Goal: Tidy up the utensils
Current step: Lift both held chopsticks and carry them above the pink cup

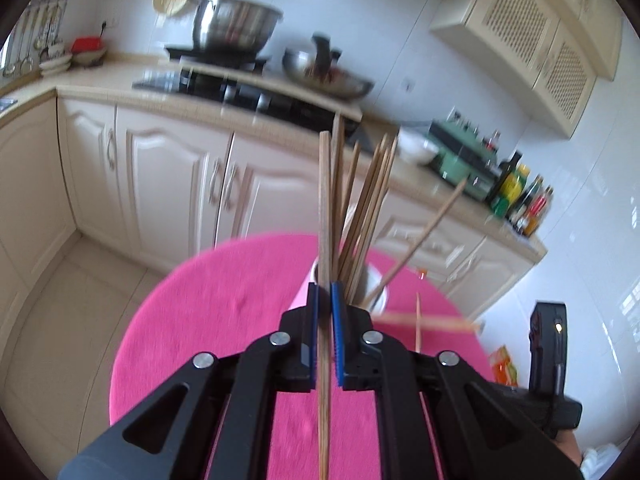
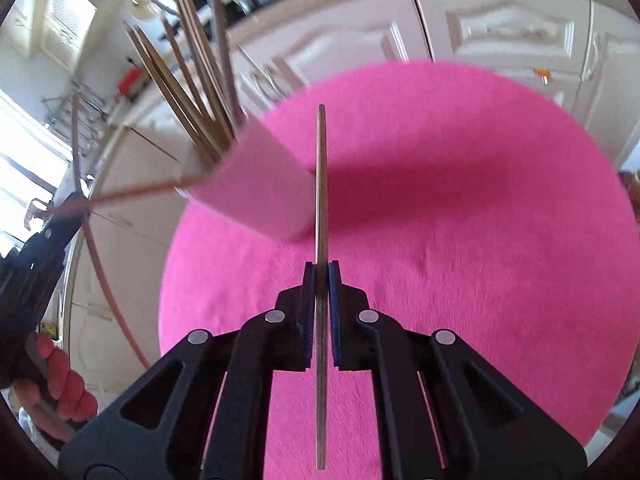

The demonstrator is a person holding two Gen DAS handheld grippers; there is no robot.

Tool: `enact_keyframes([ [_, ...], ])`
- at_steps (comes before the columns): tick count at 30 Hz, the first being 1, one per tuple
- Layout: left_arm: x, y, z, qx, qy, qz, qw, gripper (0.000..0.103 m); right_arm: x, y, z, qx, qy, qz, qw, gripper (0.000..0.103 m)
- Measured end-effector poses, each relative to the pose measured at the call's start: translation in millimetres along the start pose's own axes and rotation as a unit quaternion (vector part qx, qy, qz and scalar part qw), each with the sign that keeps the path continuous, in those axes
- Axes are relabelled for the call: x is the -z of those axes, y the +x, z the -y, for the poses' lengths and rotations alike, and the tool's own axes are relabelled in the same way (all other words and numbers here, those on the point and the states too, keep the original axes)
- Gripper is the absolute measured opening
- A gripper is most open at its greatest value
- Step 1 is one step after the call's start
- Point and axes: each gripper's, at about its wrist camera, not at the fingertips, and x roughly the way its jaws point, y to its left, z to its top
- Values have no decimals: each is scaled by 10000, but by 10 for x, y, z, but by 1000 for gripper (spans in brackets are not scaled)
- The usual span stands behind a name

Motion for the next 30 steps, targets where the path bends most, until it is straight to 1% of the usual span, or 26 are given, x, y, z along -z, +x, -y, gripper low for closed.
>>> enact_keyframes([
  [1,-46,-4,21,24,10,81,10000,7,-47,-76,-8,-64,-44,176,9998,7],
  [2,-119,-10,43,59,14,225,9997,7,-47,-54,-112,-108,-59,291,9995,7],
  [4,-250,-11,80,104,40,487,9988,7,-120,-139,-151,-249,-40,606,9978,7],
  [5,-330,-1,106,142,79,627,9979,7,-228,-61,-254,-308,-31,736,9968,7],
  [6,-406,15,134,138,125,754,9970,7,-249,-98,-273,-350,-21,875,9955,7],
  [7,-457,28,152,147,147,840,9962,7,-266,-147,-296,-398,-10,1023,9940,7],
  [10,-619,89,200,235,186,1184,9925,7,-455,-273,-294,-593,39,1515,9867,7],
  [13,-717,175,249,271,203,1442,9890,7,-564,-381,-316,-754,25,1858,9797,7],
  [16,-765,293,291,270,234,1591,9866,7,-654,-496,-370,-878,-17,2084,9741,7],
  [19,-776,422,344,245,311,1697,9847,7,-770,-493,-336,-978,-17,2199,9706,7],
  [21,-758,496,368,205,393,1734,9838,7,-774,-492,-350,-1028,-11,2217,9697,7],
  [26,-679,679,391,132,550,1691,9840,7,-854,-430,-313,-1134,-2,2260,9675,7],
  [30,-538,746,372,28,708,1597,9846,7,-873,-430,-329,-1184,-20,2346,9649,7],
])
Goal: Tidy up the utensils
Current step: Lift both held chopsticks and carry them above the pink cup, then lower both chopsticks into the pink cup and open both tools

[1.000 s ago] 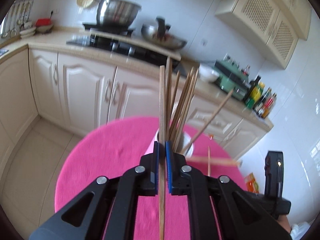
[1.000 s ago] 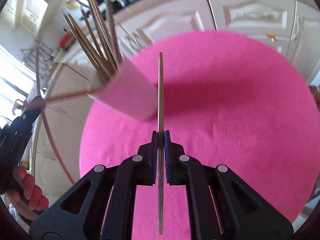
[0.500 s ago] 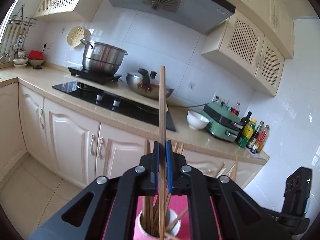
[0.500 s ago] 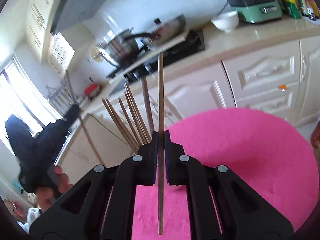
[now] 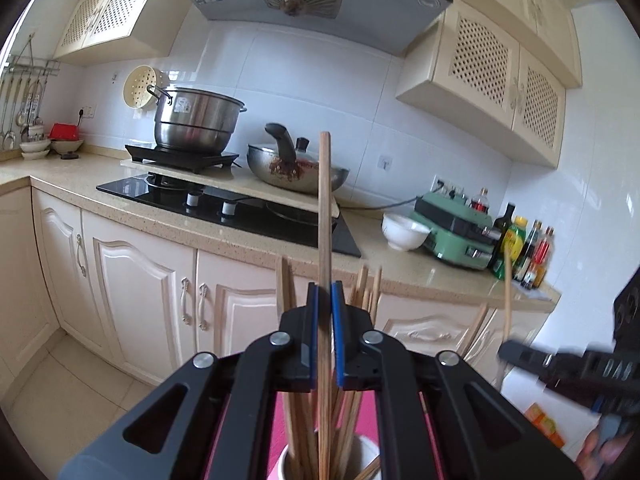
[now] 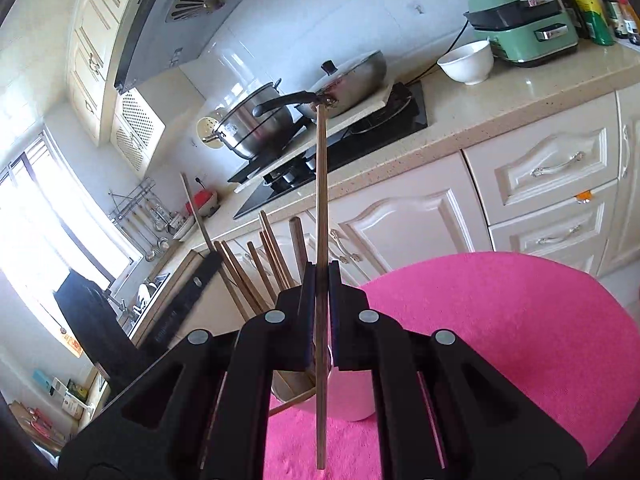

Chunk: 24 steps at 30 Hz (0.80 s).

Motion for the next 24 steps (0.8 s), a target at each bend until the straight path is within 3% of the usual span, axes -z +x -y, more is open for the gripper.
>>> enact_keyframes([
  [13,313,-149,-46,-25,134,-493,9987,7,-144,-120,-292,-175,-348,475,9981,7],
  [24,385,-355,-87,-61,122,-825,9965,7,-258,60,-674,-174,-1091,768,9909,7],
])
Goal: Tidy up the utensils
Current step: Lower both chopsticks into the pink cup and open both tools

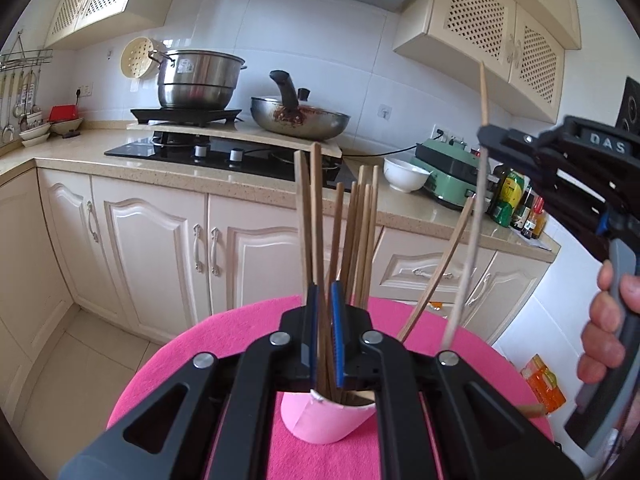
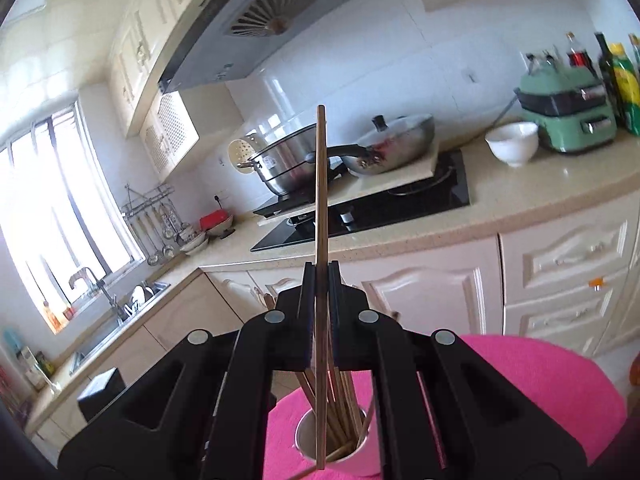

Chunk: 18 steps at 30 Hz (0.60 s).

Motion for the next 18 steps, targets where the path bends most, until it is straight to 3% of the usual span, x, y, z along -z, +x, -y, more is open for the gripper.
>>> enact_keyframes([
  [8,-42,-70,-118,-269,18,-198,9994,8,62,172,-115,104,-383,-35,9992,7],
  [12,-38,-85,-163,-374,5,-299,9989,22,131,239,-130,173,-523,-94,9984,7],
  [18,-29,-84,-216,-492,-42,-466,9977,25,249,262,-129,256,-683,-182,9972,7],
])
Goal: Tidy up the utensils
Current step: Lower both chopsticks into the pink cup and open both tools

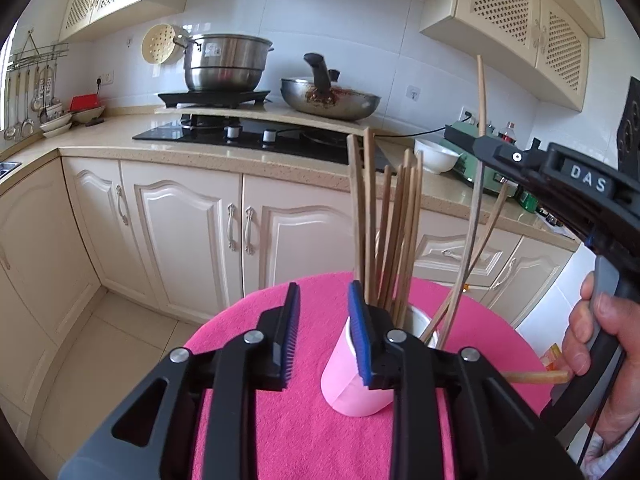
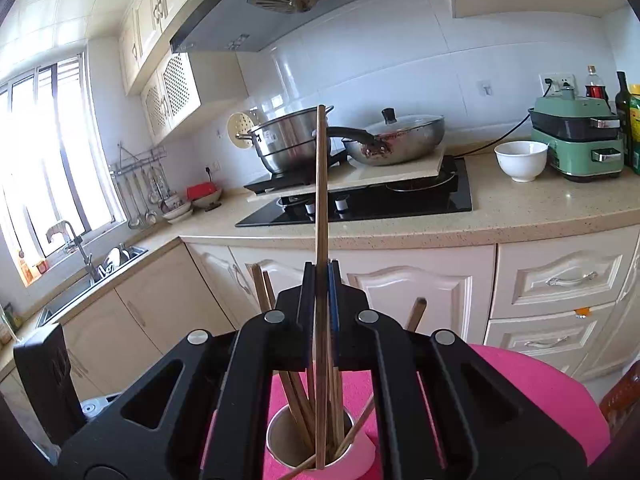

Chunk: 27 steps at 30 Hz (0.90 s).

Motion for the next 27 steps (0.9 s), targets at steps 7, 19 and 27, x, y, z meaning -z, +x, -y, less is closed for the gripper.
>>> enact_keyframes([
  [7,9,-17,-30,-38,24,-106,9999,26,21,-61,7,15,22,47,10000,7],
  [19,23,-113,-39,-1,80,-115,9999,27,113,-134,-58,48,-158,-101,9998,7],
  [27,41,-183,-54,-10,81,-117,9999,27,127,-279,-100,155,-316,-123,9993,7],
])
